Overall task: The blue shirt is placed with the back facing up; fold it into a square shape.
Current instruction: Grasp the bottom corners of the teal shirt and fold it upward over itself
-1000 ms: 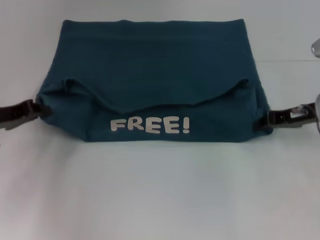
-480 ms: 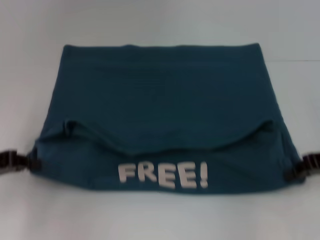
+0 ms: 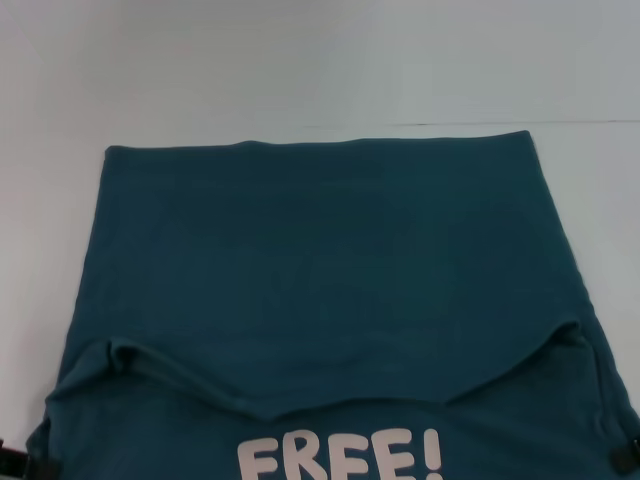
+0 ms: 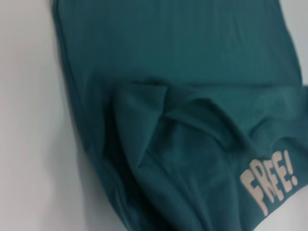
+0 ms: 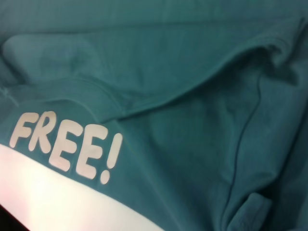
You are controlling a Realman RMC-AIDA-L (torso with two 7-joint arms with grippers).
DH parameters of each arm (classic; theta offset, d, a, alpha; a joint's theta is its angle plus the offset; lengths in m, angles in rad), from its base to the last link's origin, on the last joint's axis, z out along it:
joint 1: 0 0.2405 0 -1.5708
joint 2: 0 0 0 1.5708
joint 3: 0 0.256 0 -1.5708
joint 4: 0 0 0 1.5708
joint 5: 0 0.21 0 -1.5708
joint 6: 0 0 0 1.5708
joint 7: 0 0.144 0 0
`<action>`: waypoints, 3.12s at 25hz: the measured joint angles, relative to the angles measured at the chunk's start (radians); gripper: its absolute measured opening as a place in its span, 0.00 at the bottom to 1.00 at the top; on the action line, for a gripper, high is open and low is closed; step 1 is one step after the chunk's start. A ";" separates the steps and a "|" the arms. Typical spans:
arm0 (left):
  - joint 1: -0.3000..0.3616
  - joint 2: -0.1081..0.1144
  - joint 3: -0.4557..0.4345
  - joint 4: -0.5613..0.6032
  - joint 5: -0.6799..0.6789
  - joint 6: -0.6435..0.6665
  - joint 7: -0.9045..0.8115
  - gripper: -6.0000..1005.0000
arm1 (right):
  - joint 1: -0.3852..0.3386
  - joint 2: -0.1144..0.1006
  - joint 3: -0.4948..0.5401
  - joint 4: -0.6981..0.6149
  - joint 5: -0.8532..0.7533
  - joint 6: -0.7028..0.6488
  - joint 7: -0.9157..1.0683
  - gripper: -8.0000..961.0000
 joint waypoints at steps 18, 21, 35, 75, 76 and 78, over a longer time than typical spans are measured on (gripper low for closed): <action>-0.234 0.049 -0.049 -0.101 0.016 -0.273 -0.186 0.01 | 0.150 0.019 0.349 0.037 0.025 0.234 0.015 0.07; -0.271 0.051 -0.043 -0.120 0.017 -0.333 -0.213 0.01 | 0.176 0.022 0.343 0.045 0.039 0.334 0.032 0.07; -0.376 0.006 0.010 -0.213 0.015 -0.762 -0.296 0.01 | 0.291 0.074 0.201 0.185 0.046 0.848 0.059 0.07; -0.429 -0.029 0.046 -0.268 0.013 -1.112 -0.365 0.09 | 0.433 0.070 0.080 0.301 0.041 1.164 0.076 0.14; -0.428 -0.029 0.045 -0.268 0.013 -1.115 -0.376 0.10 | 0.434 0.065 0.080 0.301 0.041 1.162 0.083 0.15; -0.424 -0.029 0.043 -0.269 0.012 -1.119 -0.396 0.10 | 0.435 0.054 0.080 0.303 0.041 1.153 0.094 0.17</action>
